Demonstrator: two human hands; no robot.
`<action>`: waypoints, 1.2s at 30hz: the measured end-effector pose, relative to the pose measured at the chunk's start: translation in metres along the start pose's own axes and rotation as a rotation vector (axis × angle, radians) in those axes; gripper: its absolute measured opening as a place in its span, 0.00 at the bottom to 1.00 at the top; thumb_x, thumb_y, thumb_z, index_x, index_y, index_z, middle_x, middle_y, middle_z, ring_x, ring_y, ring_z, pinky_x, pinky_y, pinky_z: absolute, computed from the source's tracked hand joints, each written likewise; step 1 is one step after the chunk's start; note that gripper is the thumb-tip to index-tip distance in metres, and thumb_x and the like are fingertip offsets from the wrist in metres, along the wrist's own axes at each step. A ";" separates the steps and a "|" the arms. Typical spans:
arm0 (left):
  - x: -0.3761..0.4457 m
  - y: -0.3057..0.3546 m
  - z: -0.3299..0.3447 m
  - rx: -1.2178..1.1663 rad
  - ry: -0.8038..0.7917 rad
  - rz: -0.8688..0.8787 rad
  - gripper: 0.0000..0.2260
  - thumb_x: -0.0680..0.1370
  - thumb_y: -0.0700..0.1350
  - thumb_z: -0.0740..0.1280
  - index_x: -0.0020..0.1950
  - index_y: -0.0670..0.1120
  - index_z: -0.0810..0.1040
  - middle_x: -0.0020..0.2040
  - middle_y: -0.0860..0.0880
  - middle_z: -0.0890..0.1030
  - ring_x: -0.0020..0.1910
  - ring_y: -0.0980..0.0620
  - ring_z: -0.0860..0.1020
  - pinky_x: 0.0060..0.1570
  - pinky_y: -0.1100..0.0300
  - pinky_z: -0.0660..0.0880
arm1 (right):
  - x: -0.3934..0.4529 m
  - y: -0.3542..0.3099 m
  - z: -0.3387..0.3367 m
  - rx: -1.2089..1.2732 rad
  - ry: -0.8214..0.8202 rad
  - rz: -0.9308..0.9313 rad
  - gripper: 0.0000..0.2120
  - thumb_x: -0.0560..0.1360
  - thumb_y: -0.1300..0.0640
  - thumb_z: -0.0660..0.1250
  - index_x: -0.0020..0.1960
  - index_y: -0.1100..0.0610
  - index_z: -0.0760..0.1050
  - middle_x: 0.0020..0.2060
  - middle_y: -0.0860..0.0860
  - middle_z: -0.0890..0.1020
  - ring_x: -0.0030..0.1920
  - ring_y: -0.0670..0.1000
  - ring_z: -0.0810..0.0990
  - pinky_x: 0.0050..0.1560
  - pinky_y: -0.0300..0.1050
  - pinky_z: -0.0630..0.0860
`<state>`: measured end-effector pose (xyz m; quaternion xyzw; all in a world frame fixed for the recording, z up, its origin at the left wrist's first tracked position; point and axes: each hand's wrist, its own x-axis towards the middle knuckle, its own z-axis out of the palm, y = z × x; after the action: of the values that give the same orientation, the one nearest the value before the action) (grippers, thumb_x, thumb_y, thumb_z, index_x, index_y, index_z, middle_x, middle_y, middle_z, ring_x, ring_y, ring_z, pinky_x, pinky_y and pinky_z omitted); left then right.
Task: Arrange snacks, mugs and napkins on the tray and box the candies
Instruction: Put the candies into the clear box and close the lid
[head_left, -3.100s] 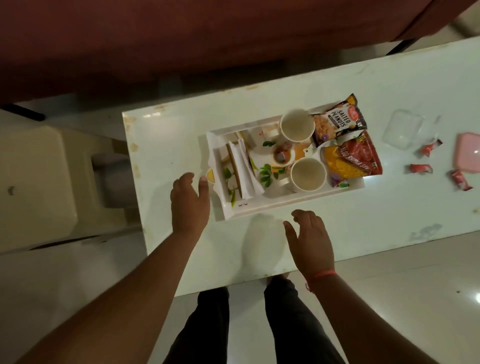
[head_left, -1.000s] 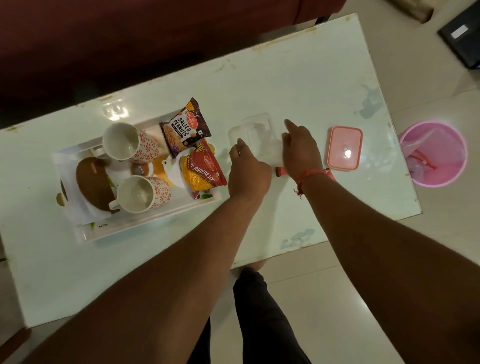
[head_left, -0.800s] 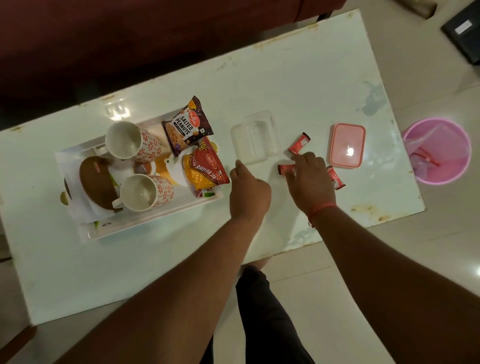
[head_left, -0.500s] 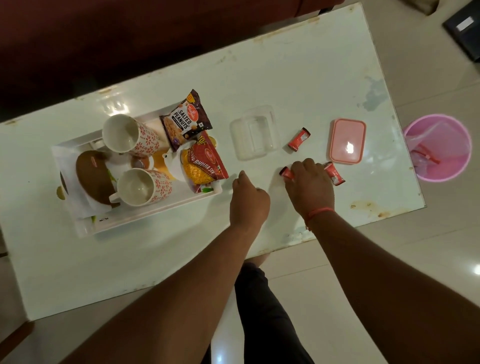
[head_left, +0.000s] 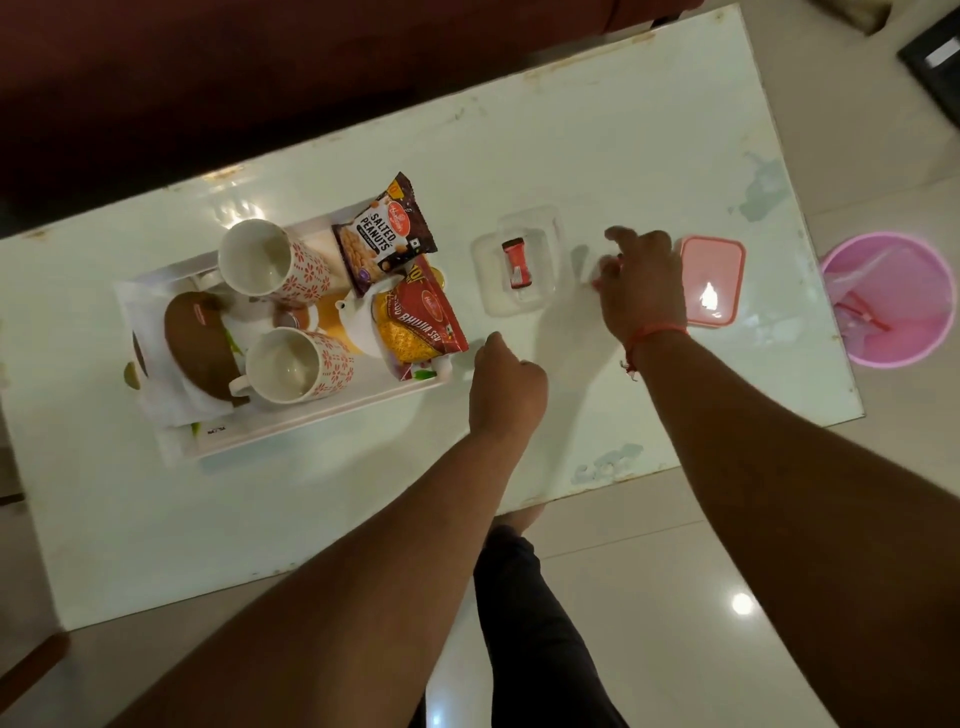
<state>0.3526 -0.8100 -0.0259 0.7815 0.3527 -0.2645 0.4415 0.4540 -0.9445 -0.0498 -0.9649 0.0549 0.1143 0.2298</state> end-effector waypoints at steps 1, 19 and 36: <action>0.002 0.000 0.000 0.010 -0.008 -0.003 0.23 0.78 0.37 0.59 0.74 0.42 0.63 0.70 0.44 0.72 0.68 0.46 0.72 0.66 0.55 0.70 | -0.004 0.006 0.001 -0.095 -0.068 -0.049 0.18 0.79 0.56 0.62 0.68 0.53 0.72 0.62 0.62 0.72 0.59 0.65 0.72 0.62 0.56 0.72; -0.006 0.007 -0.004 -0.105 -0.027 -0.018 0.22 0.78 0.37 0.59 0.72 0.43 0.65 0.68 0.43 0.74 0.66 0.43 0.74 0.62 0.52 0.74 | 0.000 -0.057 -0.029 0.297 -0.034 -0.349 0.16 0.75 0.59 0.69 0.62 0.54 0.74 0.50 0.48 0.74 0.43 0.42 0.74 0.45 0.22 0.67; 0.001 0.010 0.010 -0.215 -0.094 -0.089 0.20 0.73 0.39 0.60 0.66 0.47 0.68 0.64 0.46 0.77 0.59 0.45 0.79 0.59 0.48 0.78 | -0.099 0.071 0.001 -0.246 0.121 0.043 0.19 0.74 0.59 0.70 0.63 0.59 0.71 0.55 0.62 0.74 0.53 0.63 0.74 0.51 0.57 0.75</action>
<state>0.3596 -0.8222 -0.0265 0.6998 0.3923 -0.2809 0.5268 0.3469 -1.0014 -0.0567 -0.9895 0.0751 0.0669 0.1036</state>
